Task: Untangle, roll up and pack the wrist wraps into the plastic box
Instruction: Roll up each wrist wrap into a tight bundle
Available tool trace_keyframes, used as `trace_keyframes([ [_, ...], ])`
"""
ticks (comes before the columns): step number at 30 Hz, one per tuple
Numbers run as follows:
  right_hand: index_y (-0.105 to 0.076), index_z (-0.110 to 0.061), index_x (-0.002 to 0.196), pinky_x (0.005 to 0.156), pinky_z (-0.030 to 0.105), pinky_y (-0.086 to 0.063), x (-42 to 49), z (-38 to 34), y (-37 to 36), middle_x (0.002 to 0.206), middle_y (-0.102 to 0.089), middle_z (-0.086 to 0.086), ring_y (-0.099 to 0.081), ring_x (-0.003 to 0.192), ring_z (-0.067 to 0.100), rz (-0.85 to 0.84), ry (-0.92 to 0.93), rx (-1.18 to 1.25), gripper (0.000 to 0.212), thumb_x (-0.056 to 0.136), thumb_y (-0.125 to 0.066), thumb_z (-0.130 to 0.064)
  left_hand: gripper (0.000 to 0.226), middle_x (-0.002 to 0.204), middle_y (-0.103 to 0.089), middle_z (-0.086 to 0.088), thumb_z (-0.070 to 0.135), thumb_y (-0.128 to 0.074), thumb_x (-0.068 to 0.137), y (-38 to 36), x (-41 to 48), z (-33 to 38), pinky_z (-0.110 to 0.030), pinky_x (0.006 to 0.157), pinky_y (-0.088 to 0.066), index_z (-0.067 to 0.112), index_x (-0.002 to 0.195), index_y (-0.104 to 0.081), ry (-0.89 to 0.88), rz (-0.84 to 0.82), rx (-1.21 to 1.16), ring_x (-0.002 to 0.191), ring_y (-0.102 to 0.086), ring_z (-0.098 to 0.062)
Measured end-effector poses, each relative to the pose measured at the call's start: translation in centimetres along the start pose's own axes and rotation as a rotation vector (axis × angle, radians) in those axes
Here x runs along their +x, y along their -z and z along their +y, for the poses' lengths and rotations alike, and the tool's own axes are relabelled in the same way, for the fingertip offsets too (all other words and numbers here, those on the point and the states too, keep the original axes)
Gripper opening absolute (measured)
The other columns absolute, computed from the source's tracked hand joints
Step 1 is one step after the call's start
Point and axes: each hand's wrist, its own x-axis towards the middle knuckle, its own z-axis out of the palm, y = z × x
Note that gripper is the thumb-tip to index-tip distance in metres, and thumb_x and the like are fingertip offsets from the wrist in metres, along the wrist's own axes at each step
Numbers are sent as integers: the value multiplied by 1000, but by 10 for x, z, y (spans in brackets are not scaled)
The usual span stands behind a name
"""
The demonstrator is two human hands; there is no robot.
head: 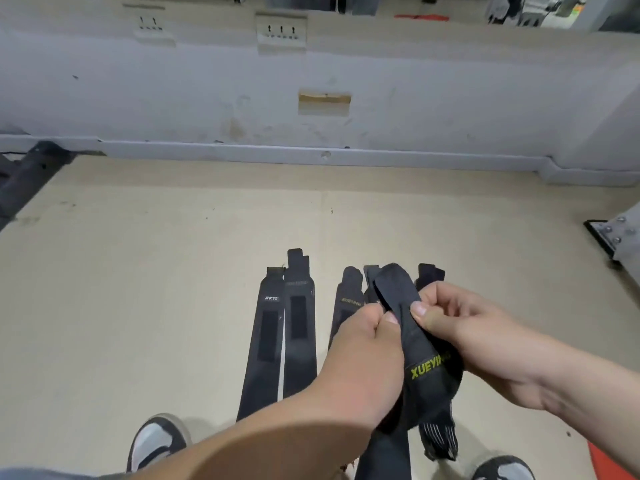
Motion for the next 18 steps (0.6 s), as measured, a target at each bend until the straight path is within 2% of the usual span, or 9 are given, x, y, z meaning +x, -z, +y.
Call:
trace_keyframes([
  [4, -56, -14, 95, 49, 24, -43, 6, -4, 0, 76, -59, 10, -53, 59, 19, -7, -6, 64, 16, 106, -61, -24, 46, 86, -58, -2, 53, -41, 93, 5, 10, 3, -59, 93, -57, 9, 101, -55, 56, -48, -17, 78, -52, -19],
  [5, -55, -13, 96, 47, 23, -44, 6, -7, -1, 77, -62, 10, -55, 58, 19, -12, -7, 89, 16, 105, -61, -24, 49, 90, -60, 0, 54, -42, 91, 7, 13, 4, -56, 92, -58, 9, 106, -56, 74, -62, -41, 81, -54, -20],
  [7, -55, -12, 97, 49, 26, -45, 8, -12, 0, 82, -64, 13, -57, 64, 23, -33, -1, 113, 17, 104, -62, -26, 49, 95, -59, 2, 52, -45, 91, 11, 17, 5, -47, 82, -49, 9, 112, -56, 104, -92, -97, 84, -52, -23],
  [10, -58, -17, 94, 56, 30, -42, 12, -13, 0, 89, -60, 17, -51, 77, 28, -21, 20, 43, 20, 102, -65, -33, 47, 96, -57, 1, 46, -47, 93, 15, 18, 4, -47, 79, -42, 7, 118, -56, 99, -127, -125, 86, -50, -24],
  [13, -59, -21, 90, 57, 31, -39, 14, -9, 0, 89, -61, 14, -52, 74, 26, -38, -7, 16, 20, 102, -66, -36, 45, 89, -58, 0, 45, -47, 92, 15, 14, 3, -43, 76, -43, 7, 111, -59, 65, -93, -42, 80, -50, -21],
  [16, -58, -19, 92, 48, 22, -41, 15, -5, -3, 75, -64, 4, -56, 55, 15, -32, -51, 37, 18, 105, -64, -31, 48, 85, -59, -9, 52, -48, 89, 11, 5, 5, -42, 79, -48, 7, 102, -57, 40, -82, -6, 77, -51, -19],
  [18, -57, -18, 93, 46, 20, -41, 15, -3, -3, 71, -59, 4, -52, 52, 12, -14, -72, 31, 18, 104, -65, -29, 46, 81, -63, -4, 57, -52, 93, 7, -2, 1, -37, 78, -51, 12, 96, -58, 39, -124, 34, 75, -56, -15],
])
